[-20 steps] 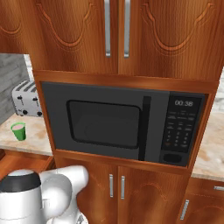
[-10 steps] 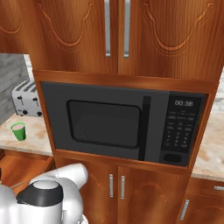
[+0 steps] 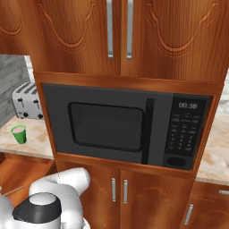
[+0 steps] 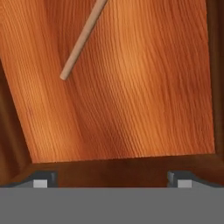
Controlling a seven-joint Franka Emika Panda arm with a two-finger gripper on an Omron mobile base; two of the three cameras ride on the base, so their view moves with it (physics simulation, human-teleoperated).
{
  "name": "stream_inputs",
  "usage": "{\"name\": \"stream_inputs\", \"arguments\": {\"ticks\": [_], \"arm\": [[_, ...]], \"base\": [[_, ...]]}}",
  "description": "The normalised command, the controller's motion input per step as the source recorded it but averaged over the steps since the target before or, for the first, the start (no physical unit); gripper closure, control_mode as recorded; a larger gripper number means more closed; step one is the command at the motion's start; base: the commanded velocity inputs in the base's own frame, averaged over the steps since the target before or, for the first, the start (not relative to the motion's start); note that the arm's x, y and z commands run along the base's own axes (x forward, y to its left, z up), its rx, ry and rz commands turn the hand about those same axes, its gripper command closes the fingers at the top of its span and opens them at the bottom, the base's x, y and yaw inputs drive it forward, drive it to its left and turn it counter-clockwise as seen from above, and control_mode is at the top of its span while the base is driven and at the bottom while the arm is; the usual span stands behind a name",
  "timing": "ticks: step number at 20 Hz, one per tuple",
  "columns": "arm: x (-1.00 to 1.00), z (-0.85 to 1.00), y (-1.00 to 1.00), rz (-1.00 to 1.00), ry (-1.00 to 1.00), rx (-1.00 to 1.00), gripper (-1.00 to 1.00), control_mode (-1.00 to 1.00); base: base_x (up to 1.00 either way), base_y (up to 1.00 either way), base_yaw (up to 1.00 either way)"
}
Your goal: Pick up the straw from the left drawer and put it inside the smoothie cup.
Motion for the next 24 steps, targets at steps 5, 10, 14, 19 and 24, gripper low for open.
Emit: {"name": "stream_inputs", "arguments": {"ticks": [5,10,14,19,24], "arm": [[0.63,0.0,0.0,-0.06,0.0,-0.1,-1.0,-1.0],[0.48,-0.02,0.0,-0.02,-0.03,-0.04,-1.0,-1.0],[0.34,-0.18,0.0,0.0,-0.07,0.0,-1.0,-1.0],[0.09,-0.41,0.0,0.0,-0.17,0.0,-1.0,-1.0],[0.01,-0.45,0.0,-0.01,-0.15,0.0,-1.0,-1.0]], "base": [[0.0,0.0,0.0],[0.0,0.0,0.0],[0.0,0.0,0.0],[0.0,0.0,0.0],[0.0,0.0,0.0]]}}
